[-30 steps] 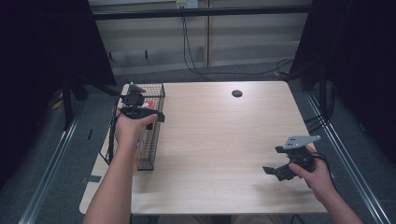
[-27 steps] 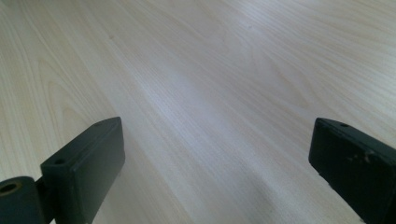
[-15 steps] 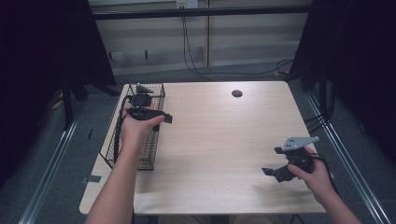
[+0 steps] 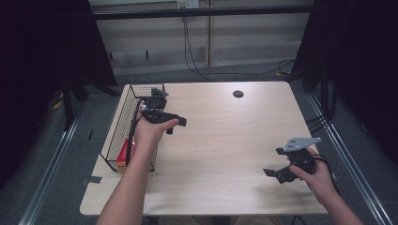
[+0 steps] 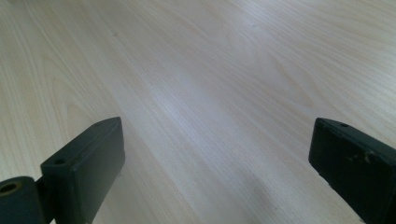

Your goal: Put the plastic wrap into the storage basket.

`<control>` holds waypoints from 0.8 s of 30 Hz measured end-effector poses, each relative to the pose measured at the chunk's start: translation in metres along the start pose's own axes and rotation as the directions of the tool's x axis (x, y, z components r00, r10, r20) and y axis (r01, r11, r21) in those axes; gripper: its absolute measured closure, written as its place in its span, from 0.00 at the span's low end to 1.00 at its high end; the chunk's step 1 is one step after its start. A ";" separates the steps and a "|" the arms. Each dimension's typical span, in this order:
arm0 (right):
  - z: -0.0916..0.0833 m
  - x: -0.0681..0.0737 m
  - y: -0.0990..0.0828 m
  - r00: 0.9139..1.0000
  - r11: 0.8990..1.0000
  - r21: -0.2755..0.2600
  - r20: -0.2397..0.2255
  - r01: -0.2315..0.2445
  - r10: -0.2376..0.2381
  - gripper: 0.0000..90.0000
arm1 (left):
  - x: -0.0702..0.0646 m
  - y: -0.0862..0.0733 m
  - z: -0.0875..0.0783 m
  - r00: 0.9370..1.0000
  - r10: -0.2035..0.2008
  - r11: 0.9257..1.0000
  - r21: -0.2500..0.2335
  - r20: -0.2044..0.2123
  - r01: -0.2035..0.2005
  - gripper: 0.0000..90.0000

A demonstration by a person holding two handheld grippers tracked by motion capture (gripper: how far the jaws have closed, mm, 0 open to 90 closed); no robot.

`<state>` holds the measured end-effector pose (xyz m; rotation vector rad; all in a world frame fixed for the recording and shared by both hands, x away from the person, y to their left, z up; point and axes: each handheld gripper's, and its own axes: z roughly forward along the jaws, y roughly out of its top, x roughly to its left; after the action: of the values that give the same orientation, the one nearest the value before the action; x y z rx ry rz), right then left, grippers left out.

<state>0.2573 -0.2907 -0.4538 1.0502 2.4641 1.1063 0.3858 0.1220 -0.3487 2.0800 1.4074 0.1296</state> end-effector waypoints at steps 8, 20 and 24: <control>0.001 0.000 0.000 1.000 1.000 0.000 -0.005 -0.001 0.001 0.04 | -0.008 -0.007 0.011 1.000 0.011 1.000 -0.002 0.027 -0.011 0.14; 0.001 0.000 0.000 1.000 1.000 0.000 0.000 0.007 -0.007 0.04 | -0.017 -0.022 0.024 0.999 0.034 0.999 0.001 0.040 -0.034 0.14; 0.002 0.000 -0.001 1.000 1.000 0.004 0.001 0.008 -0.008 0.04 | -0.020 -0.028 0.029 0.998 0.042 0.999 -0.006 0.046 -0.042 0.14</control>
<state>0.2575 -0.2896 -0.4556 1.0414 2.4683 1.0988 0.3669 0.0991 -0.3824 2.0964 1.3354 0.1019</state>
